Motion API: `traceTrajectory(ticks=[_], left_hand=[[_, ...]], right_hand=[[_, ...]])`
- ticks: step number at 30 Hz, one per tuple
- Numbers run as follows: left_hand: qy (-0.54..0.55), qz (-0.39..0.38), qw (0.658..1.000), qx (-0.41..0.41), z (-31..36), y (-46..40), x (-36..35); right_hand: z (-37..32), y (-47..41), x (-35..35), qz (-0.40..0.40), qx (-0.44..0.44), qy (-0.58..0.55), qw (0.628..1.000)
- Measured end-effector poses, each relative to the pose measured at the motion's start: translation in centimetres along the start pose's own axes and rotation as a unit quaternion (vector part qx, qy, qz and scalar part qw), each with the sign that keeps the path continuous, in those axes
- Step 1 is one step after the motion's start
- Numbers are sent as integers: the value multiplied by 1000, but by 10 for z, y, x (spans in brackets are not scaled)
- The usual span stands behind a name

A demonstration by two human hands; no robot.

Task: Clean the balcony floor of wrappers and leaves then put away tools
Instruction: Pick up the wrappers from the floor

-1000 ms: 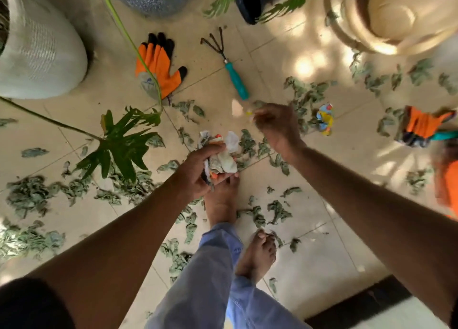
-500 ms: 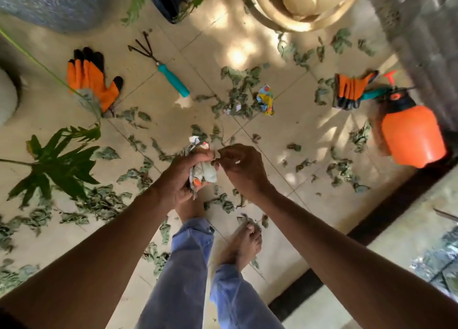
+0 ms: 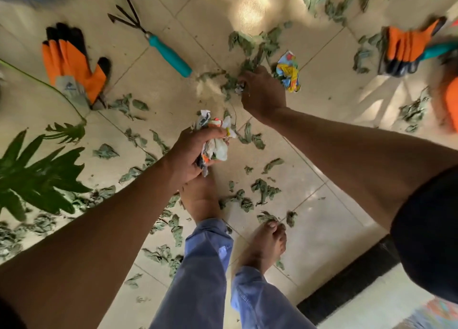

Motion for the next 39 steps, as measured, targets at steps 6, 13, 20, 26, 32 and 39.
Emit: traceTrajectory(ticks=[6, 13, 20, 26, 32, 39], left_hand=[[32, -4, 999, 6, -12, 2, 7], [104, -12, 994, 20, -23, 16, 7], [130, -84, 988, 19, -24, 36, -5], [130, -104, 986, 18, -20, 43, -19], [102, -123, 987, 14, -20, 54, -46], [55, -102, 993, 17, -32, 48, -60]], right_hand=[[-9, 2, -2, 1, -5, 43, 999], [-32, 57, 27, 106, -95, -180, 973], [-35, 125, 80, 95, -232, -561, 789], [-19, 141, 97, 106, -246, -539, 798], [-34, 145, 94, 123, -128, -421, 890], [-58, 161, 79, 130, -124, -390, 903]])
Point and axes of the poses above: each hand's wrist, its own y-axis away from the middle knuckle, its own x-axis out of the back of the hand, z = x × y, the point moved 1 cm from there along -y, towards the middle knuckle, and after that the axes turned 11 degrees about x, right-handed, at the moved point
